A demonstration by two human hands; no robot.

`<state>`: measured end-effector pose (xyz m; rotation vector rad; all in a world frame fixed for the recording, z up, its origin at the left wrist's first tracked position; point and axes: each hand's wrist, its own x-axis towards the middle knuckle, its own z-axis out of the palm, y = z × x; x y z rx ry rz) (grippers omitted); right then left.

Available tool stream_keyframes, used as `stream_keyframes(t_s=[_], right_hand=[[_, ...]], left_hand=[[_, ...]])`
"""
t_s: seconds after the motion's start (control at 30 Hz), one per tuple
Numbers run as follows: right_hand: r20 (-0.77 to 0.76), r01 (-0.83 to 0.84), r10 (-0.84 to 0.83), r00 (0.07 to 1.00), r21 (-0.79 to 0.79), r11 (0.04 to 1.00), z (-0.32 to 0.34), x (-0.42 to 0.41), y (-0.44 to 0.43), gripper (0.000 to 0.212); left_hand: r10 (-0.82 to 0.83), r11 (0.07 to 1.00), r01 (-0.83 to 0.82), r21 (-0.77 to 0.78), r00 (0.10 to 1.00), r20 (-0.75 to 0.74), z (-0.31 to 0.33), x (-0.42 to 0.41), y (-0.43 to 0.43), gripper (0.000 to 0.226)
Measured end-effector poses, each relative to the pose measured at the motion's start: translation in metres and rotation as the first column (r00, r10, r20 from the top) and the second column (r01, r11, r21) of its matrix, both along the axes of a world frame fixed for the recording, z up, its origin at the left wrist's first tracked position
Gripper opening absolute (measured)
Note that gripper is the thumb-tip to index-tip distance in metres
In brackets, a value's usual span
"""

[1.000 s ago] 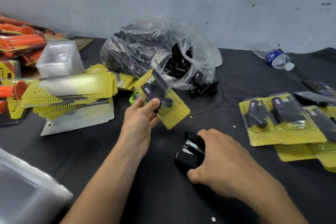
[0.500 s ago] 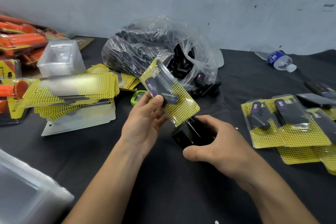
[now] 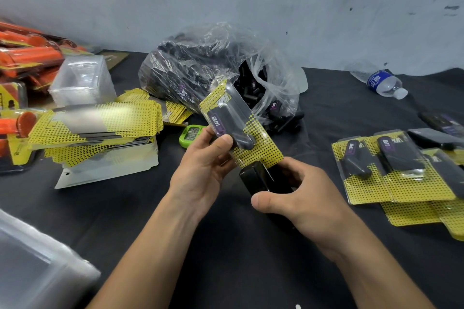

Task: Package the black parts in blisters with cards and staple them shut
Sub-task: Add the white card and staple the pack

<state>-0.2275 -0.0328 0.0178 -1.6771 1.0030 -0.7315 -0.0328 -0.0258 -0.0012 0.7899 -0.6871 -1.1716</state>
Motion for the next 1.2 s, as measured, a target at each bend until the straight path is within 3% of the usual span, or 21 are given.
stream_keyframes(t_s=[0.37, 0.6, 0.7, 0.83, 0.9, 0.97, 1.07, 1.2], right_hand=[[0.085, 0.114, -0.116, 0.990, 0.030, 0.993, -0.006, 0.006, 0.001, 0.044], [0.101, 0.202, -0.209, 0.973, 0.072, 0.977, -0.003, 0.011, 0.002, 0.021], [0.047, 0.144, -0.148, 0.988, 0.088, 0.986, 0.001, 0.006, 0.000, 0.025], [-0.054, -0.001, 0.016, 0.998, 0.271, 0.962, 0.007, -0.009, -0.007, 0.052], [-0.058, 0.061, -0.045, 0.997, 0.315, 0.947, 0.007, -0.015, -0.011, 0.041], [-0.176, 0.202, -0.169, 0.970, 0.192, 0.961, 0.005, -0.018, -0.014, 0.036], [-0.359, 0.337, -0.369, 0.858, -0.150, 0.930, 0.004, -0.016, -0.016, 0.034], [-0.153, 0.376, -0.504, 0.850, -0.492, 0.785, 0.003, -0.007, -0.004, 0.038]], left_hand=[[-0.023, 1.000, 0.023, -0.010, 1.000, 0.016, -0.003, -0.001, 0.000, 0.036], [-0.001, 1.000, 0.000, 0.022, 1.000, 0.023, 0.001, -0.007, 0.002, 0.037], [0.015, 0.999, -0.016, 0.036, 1.000, 0.027, 0.002, -0.007, 0.002, 0.034], [0.093, 0.990, -0.097, 0.101, 0.995, 0.041, -0.002, -0.006, 0.000, 0.017], [0.148, 0.976, -0.149, 0.161, 0.989, 0.018, -0.004, -0.001, -0.002, 0.015], [0.180, 0.963, -0.177, 0.204, 0.984, 0.005, -0.004, 0.004, -0.001, 0.013], [0.153, 0.961, -0.159, 0.227, 0.987, 0.043, -0.004, 0.006, 0.000, 0.020], [0.096, 0.973, -0.102, 0.209, 0.995, 0.035, 0.002, -0.003, 0.004, 0.033]])
